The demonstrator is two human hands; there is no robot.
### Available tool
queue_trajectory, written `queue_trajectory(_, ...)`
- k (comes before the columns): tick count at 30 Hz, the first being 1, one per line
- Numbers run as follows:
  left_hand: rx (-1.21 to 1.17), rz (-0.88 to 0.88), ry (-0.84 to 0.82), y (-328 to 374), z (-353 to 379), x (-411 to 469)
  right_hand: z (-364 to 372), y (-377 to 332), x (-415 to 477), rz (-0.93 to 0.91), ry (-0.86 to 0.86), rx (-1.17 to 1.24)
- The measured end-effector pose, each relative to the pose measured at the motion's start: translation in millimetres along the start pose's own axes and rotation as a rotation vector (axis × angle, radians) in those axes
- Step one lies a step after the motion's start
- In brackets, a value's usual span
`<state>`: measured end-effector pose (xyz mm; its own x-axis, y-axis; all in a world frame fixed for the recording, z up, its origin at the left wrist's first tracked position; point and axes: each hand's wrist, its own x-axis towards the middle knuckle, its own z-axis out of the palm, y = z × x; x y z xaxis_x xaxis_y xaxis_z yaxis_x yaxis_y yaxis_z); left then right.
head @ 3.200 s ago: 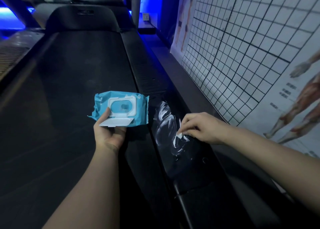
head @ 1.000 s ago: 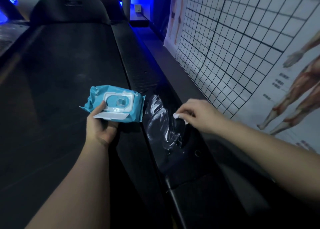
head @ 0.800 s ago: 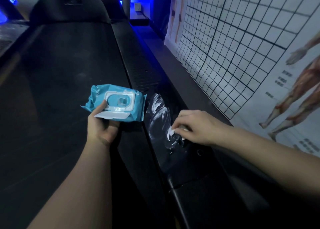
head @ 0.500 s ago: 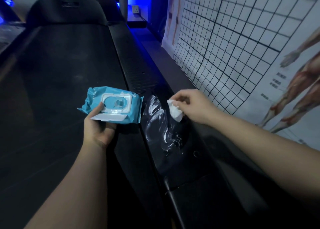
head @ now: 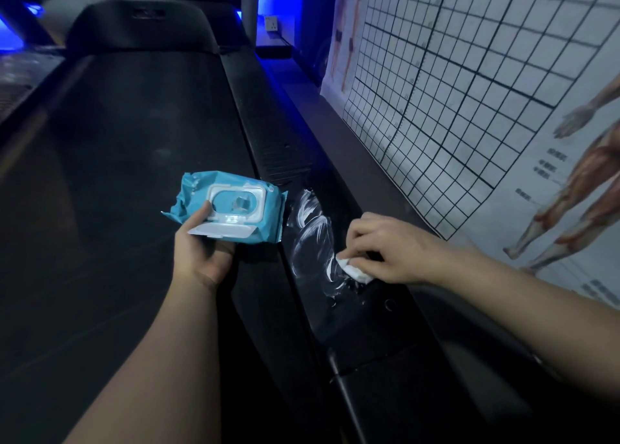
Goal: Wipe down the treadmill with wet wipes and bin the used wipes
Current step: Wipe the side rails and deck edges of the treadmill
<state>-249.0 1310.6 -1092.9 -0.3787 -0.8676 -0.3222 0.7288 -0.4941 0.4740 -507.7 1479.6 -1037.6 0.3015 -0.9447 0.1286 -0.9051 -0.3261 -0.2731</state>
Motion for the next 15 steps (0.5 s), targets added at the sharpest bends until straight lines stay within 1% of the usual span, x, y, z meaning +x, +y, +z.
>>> queue_trajectory(2,0.005,0.003,0.002,-0.5,0.3,-0.4,-5.8,-1.4,0.0,-0.041,-0.049,0.005)
queue_trajectory(4,0.003,0.008,0.006,-1.1,-0.1,-0.6,-10.4,0.2,3.0,-0.004,-0.068,0.071)
queue_trajectory(6,-0.001,0.008,0.012,-1.6,-0.2,-0.2,-14.4,6.8,6.0,0.106,-0.009,0.185)
queue_trajectory(8,0.002,0.006,0.012,-1.9,-0.4,0.5,-19.8,17.7,9.2,0.236,0.096,0.278)
queue_trajectory(10,0.006,0.006,0.007,-1.5,-1.3,1.7,-22.9,29.9,12.6,0.353,0.2,0.276)
queue_trajectory(13,0.0,0.003,0.005,-0.4,-2.7,3.2,-18.3,39.3,16.6,0.408,0.277,0.164)
queue_trajectory(15,-0.006,0.0,0.013,0.0,-3.4,4.1,-11.0,35.8,15.9,0.403,0.24,0.188)
